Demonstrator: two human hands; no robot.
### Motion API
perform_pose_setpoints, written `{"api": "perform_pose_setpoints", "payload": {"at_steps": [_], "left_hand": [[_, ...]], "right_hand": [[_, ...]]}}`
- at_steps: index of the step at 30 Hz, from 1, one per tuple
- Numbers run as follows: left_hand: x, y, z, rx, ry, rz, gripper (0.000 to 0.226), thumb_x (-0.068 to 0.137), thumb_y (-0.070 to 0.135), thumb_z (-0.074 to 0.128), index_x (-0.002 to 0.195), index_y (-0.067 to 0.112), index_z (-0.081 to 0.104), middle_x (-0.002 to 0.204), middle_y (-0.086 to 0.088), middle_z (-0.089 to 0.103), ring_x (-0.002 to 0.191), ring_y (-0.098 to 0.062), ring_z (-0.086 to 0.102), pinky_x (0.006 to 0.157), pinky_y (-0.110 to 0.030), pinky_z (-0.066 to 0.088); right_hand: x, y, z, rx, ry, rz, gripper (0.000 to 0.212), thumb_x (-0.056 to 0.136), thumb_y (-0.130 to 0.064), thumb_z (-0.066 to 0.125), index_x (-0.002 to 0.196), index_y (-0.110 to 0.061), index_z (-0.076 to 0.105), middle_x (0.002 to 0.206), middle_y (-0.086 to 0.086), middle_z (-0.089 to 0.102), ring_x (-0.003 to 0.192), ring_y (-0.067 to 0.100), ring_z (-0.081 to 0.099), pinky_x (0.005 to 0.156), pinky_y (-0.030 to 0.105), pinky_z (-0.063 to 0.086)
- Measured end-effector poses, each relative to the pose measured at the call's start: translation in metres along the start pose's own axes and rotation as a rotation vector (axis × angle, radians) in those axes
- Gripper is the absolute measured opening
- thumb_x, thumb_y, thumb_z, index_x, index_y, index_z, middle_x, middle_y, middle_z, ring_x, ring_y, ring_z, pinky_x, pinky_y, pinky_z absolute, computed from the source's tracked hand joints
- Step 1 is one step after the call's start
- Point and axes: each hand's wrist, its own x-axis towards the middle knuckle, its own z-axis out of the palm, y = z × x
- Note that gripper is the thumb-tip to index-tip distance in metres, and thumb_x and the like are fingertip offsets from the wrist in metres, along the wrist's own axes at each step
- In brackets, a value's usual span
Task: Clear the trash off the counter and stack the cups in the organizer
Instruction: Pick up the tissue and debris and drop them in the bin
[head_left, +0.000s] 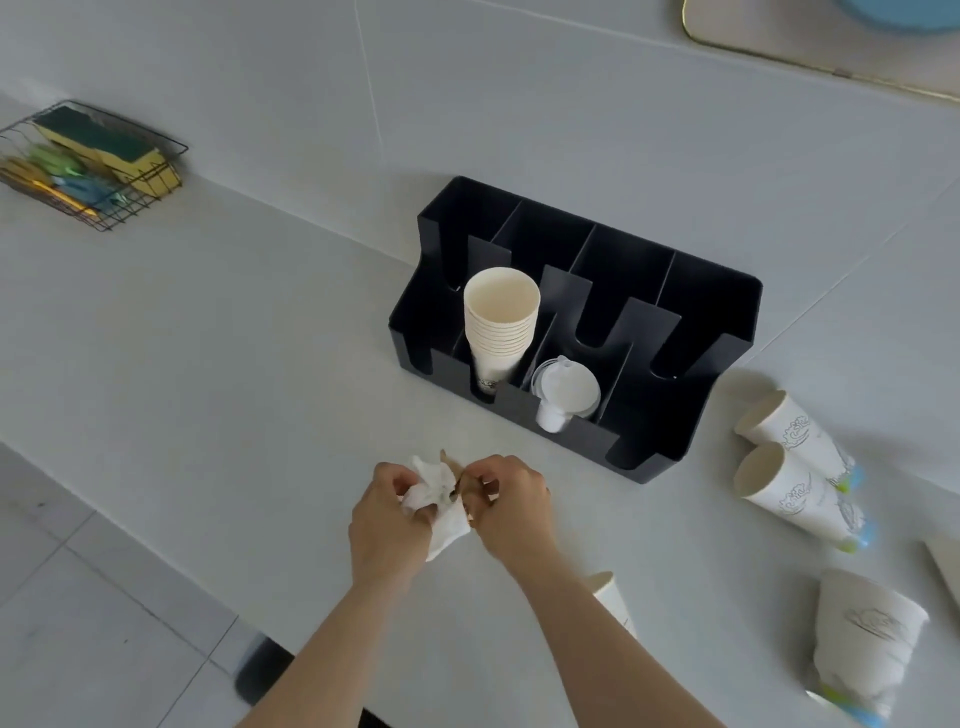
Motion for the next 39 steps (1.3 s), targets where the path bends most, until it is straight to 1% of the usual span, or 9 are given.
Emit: {"api": "perform_pose_setpoints", "payload": {"at_steps": [5,10,13,18,22,27,31,35,39], "left_hand": [[-0.007,-0.016,-0.031,-0.099,0.002,-0.039,0.025,0.081,0.021,0.075,0.094,0.025,0.054,0.088,0.01,0.067,0.083,-0.004,0.063,0.072,-0.035,0.055],[-0.01,-0.047,-0.079,-0.248,0.017,-0.081,0.017,0.085,0.017,0.066,0.095,0.029,0.061,0.095,0.014,0.068,0.092,-0.007,0.064,0.078,-0.035,0.056],[-0.009,-0.077,-0.112,-0.298,0.037,-0.124,0.026,0.085,0.011,0.064,0.101,0.031,0.061,0.102,0.015,0.067,0.095,-0.005,0.062,0.084,-0.036,0.056],[-0.012,-0.139,-0.166,-0.31,0.089,-0.172,0.043,0.082,-0.001,0.063,0.108,0.033,0.061,0.103,0.019,0.064,0.093,-0.001,0.061,0.08,-0.035,0.059],[-0.016,-0.196,-0.198,-0.288,0.13,-0.199,0.055,0.078,-0.008,0.062,0.108,0.038,0.058,0.105,0.023,0.062,0.1,-0.001,0.059,0.073,-0.022,0.052],[-0.027,-0.257,-0.211,-0.305,0.121,-0.249,0.067,0.073,-0.017,0.052,0.107,0.04,0.058,0.114,0.019,0.062,0.104,-0.007,0.06,0.061,-0.019,0.051],[-0.032,-0.3,-0.198,-0.319,0.114,-0.311,0.066,0.073,-0.018,0.047,0.108,0.037,0.06,0.113,0.018,0.063,0.103,-0.011,0.061,0.069,-0.033,0.058],[-0.031,-0.336,-0.173,-0.314,0.078,-0.358,0.065,0.075,-0.018,0.046,0.107,0.038,0.057,0.113,0.019,0.06,0.103,-0.012,0.061,0.073,-0.034,0.059],[-0.021,-0.367,-0.144,-0.33,0.027,-0.404,0.065,0.076,-0.018,0.044,0.108,0.037,0.058,0.117,0.006,0.058,0.102,-0.016,0.061,0.074,-0.036,0.059]], "right_hand": [[-0.012,-0.022,0.032,0.029,-0.036,-0.037,0.021,0.086,-0.008,0.067,0.086,-0.028,0.073,0.094,-0.007,0.071,0.084,0.014,0.068,0.077,0.035,0.059],[-0.029,-0.057,0.075,0.018,-0.103,-0.085,0.025,0.082,-0.004,0.07,0.087,-0.028,0.072,0.094,-0.008,0.07,0.086,0.012,0.068,0.076,0.034,0.06],[-0.038,-0.082,0.107,0.011,-0.14,-0.138,0.022,0.083,-0.005,0.069,0.089,-0.025,0.073,0.094,-0.007,0.07,0.084,0.011,0.067,0.075,0.034,0.06],[-0.064,-0.124,0.17,-0.001,-0.234,-0.195,0.016,0.085,-0.01,0.071,0.09,-0.025,0.072,0.094,-0.006,0.07,0.083,0.011,0.067,0.077,0.034,0.059],[-0.089,-0.146,0.221,-0.027,-0.317,-0.244,0.014,0.084,-0.013,0.073,0.087,-0.027,0.071,0.092,-0.008,0.068,0.083,0.01,0.066,0.076,0.031,0.057],[-0.117,-0.142,0.27,-0.122,-0.411,-0.258,0.011,0.085,-0.017,0.073,0.088,-0.028,0.07,0.091,-0.01,0.067,0.08,0.007,0.064,0.068,0.019,0.051],[-0.133,-0.124,0.304,-0.201,-0.456,-0.233,0.014,0.084,-0.014,0.069,0.086,-0.027,0.071,0.087,-0.015,0.064,0.072,0.001,0.059,0.058,0.009,0.039],[-0.138,-0.102,0.326,-0.257,-0.485,-0.202,0.009,0.088,-0.015,0.068,0.087,-0.024,0.071,0.089,-0.01,0.062,0.079,0.006,0.057,0.06,0.01,0.037],[-0.137,-0.073,0.351,-0.302,-0.526,-0.144,0.009,0.092,-0.015,0.062,0.089,-0.021,0.069,0.093,-0.004,0.061,0.081,0.011,0.056,0.062,0.014,0.037]]}}
